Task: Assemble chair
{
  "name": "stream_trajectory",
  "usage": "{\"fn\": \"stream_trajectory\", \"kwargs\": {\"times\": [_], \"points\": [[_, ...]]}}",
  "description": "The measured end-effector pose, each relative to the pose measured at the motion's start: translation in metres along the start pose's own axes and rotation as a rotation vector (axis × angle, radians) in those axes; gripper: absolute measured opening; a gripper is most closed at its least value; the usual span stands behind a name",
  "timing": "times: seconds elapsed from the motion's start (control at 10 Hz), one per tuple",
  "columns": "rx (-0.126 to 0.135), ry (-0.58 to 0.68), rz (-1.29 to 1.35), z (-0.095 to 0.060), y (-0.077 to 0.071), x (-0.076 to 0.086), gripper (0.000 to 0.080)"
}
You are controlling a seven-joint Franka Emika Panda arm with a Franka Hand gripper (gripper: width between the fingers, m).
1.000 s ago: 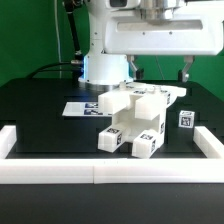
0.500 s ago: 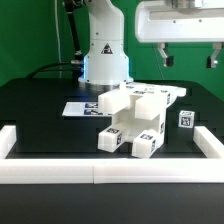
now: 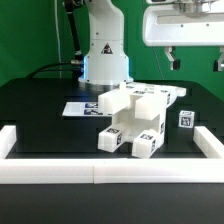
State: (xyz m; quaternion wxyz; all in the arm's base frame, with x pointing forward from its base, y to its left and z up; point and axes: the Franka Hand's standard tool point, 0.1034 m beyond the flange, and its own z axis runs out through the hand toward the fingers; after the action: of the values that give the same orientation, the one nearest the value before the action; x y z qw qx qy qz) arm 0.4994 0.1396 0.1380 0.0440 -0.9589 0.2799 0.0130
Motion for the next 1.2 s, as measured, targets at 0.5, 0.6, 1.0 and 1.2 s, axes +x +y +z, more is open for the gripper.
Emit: {"fn": "stream_trajectory", "kwargs": {"times": [0.5,0.6,1.0,1.2], "points": [[-0.026,-0.006,0.088,0.032,-0.007,-0.063,0.0648],[-0.028,-0.005,0.085,0.037,-0.010,-0.069,0.0648],[-0.050,-0.009,0.061,0.057,-0.011,-0.085,0.0648],[-0.061,-0.012,0.052,0.065,-0.009,-0.088,0.0648]]}}
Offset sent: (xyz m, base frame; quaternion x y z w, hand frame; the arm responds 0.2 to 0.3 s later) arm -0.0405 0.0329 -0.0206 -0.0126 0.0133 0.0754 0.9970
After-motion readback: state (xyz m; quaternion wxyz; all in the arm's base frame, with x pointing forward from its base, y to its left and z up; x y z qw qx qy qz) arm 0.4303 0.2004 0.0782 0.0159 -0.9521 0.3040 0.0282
